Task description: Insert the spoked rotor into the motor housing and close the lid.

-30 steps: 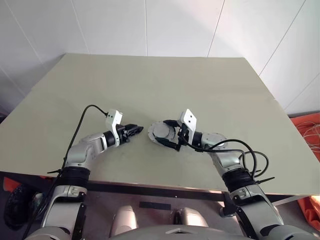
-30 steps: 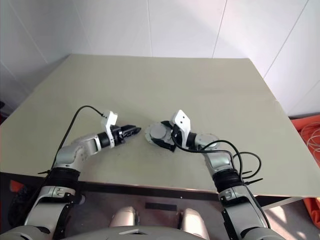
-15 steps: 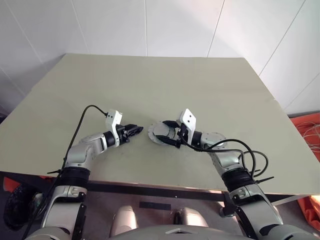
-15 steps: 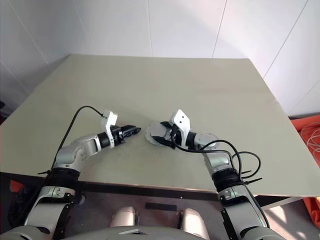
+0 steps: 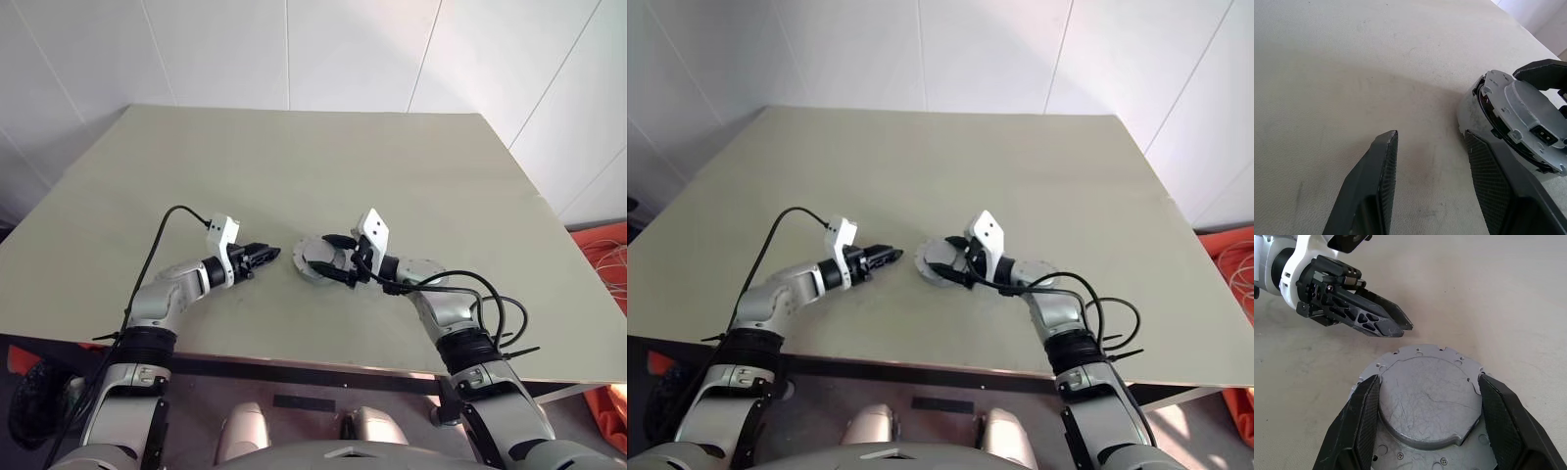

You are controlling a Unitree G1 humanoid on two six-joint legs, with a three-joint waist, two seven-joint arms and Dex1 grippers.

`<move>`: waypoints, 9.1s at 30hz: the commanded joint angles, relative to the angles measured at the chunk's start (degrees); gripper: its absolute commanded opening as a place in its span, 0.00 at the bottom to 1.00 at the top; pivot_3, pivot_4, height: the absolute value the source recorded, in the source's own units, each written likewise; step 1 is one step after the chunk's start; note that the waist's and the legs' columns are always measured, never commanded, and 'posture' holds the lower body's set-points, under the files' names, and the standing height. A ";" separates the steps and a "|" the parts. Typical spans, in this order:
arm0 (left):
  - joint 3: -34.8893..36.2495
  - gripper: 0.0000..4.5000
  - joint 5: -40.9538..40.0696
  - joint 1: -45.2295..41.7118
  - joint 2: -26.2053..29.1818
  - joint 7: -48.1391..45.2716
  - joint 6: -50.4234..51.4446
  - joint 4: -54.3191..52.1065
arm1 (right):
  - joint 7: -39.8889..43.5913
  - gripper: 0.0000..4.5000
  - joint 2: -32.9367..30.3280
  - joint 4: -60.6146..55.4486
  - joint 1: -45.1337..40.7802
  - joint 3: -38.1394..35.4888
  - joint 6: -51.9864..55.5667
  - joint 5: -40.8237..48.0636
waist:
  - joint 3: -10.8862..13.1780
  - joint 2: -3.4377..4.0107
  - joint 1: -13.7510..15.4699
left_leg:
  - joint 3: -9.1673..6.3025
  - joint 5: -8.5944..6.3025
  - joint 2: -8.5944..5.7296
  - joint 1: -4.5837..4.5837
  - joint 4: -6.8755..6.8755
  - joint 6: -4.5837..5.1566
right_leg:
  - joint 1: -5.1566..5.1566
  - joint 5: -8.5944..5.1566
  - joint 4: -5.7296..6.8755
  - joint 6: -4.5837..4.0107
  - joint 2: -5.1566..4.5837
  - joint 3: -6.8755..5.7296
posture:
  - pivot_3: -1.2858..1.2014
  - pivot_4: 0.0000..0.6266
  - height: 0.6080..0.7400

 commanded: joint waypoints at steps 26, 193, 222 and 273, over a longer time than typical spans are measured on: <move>1.17 0.51 -0.58 -0.62 0.48 0.16 -1.38 -1.71 | 1.49 0.68 -1.10 -3.28 -1.12 1.56 -0.01 -1.34 | 0.00 0.00 0.01 | 0.00 0.01 0.00 0.00 0.00 -0.01 | 0.00 0.00 0.00 0.00 0.00 0.00 | 0.52 0.00 1.00; -4.84 0.00 -1.56 -17.96 -5.78 -1.83 21.79 9.70 | -5.86 1.00 -3.67 -6.88 -8.86 -12.15 15.52 10.45 | 0.50 -0.01 0.57 | 0.03 0.05 -0.08 -0.12 -0.31 0.08 | -0.06 -0.05 -0.27 0.04 -0.05 -0.01 | 0.52 0.00 1.00; -4.77 0.00 -1.08 -17.04 -5.29 -1.38 20.77 9.34 | -17.79 1.00 -12.58 -16.69 -8.39 -23.74 82.25 33.27 | 0.50 0.02 2.09 | 0.01 0.11 -0.10 0.33 -0.26 -0.06 | 0.35 -0.05 -0.16 0.05 -0.06 0.01 | 0.52 0.00 1.00; -3.61 0.00 -0.92 -16.04 -5.17 0.08 20.28 7.76 | -30.79 1.00 8.18 -10.44 -13.37 -31.01 80.68 30.68 | 0.49 0.01 1.65 | 0.01 0.40 -0.10 0.37 -0.80 -0.56 | 0.08 -0.04 -0.17 0.04 -0.03 0.00 | 0.52 0.00 1.00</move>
